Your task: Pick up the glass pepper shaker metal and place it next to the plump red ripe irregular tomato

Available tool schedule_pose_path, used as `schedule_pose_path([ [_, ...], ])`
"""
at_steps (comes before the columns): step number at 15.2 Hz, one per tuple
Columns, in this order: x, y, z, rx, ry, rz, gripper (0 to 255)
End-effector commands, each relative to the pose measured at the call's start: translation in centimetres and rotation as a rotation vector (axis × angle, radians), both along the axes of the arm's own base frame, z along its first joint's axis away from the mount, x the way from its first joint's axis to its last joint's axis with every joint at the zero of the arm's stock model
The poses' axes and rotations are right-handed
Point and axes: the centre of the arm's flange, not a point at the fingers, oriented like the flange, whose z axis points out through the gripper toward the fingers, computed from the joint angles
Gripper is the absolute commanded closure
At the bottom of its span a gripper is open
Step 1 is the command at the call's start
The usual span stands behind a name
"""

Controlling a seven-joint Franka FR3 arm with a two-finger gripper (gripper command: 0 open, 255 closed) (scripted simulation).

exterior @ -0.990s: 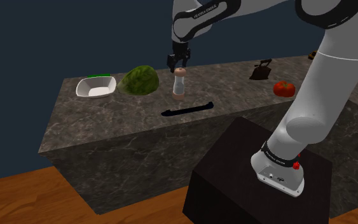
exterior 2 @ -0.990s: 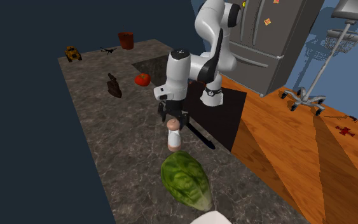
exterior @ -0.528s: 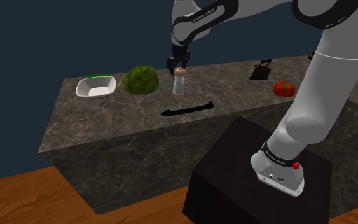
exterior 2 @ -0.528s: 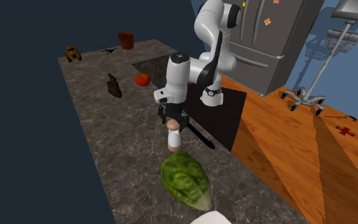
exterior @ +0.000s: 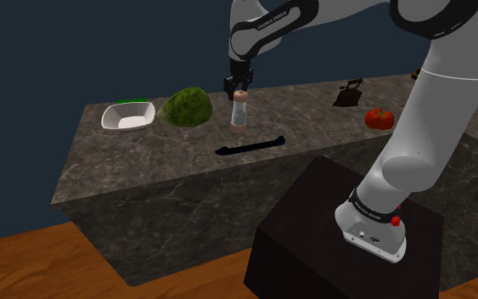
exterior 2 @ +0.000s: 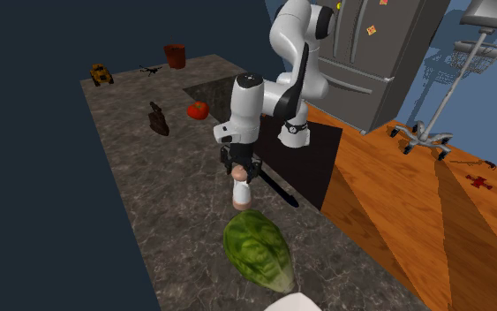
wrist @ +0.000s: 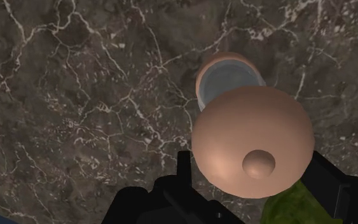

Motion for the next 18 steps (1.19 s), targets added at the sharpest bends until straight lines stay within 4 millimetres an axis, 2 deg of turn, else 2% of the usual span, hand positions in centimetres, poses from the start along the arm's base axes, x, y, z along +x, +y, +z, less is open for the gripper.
schedule_pose_path([
  [1, 0.0, 0.0, 0.0, 0.000, 0.000, 0.000, 255],
  [4, 0.0, 0.0, 0.0, 0.000, 0.000, 0.000, 255],
  [18, 0.0, 0.0, 7.4, 0.000, 0.000, 0.000, 255],
])
